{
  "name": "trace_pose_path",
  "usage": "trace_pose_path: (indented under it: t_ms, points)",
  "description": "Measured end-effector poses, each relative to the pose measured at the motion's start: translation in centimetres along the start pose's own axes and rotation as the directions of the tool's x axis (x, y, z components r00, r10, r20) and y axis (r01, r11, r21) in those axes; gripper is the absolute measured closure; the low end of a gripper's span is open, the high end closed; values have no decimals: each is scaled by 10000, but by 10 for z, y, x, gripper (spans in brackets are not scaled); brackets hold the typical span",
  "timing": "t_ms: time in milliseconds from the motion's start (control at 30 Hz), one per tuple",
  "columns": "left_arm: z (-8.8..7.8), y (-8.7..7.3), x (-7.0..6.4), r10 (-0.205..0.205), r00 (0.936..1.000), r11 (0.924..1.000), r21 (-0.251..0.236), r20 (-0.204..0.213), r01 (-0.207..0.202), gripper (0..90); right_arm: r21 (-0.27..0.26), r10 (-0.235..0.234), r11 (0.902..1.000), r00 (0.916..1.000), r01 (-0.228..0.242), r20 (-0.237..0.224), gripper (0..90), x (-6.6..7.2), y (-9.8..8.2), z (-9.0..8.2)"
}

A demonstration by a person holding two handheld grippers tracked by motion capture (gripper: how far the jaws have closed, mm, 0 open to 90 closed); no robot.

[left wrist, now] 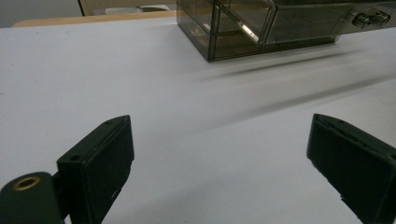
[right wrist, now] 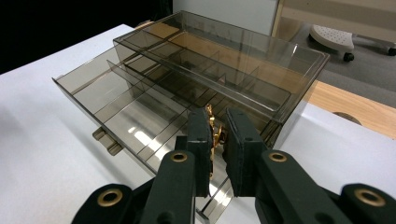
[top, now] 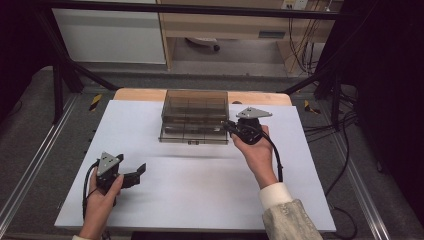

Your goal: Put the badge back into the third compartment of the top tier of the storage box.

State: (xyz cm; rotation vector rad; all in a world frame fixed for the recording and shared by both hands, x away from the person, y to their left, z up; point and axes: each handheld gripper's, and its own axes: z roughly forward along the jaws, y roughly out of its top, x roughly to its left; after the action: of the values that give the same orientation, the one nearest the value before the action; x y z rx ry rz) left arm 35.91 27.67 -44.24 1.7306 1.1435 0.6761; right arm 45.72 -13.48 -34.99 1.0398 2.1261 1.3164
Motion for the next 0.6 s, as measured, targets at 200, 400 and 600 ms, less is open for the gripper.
trace_pose_path:
  t_ms: [200,400,600]
  points:
    - [0,0,-1,67,10000,10000,-2,-9,-67,72,47,-4,10000,10000,4,-11,809,0,3,3]
    - [0,0,0,2,10000,10000,8,4,-2,72,42,61,10000,10000,-61,20,809,-1,4,6]
    - [-1,0,-1,28,10000,10000,36,30,-28,73,88,56,9999,10000,-56,39,809,-1,4,8]
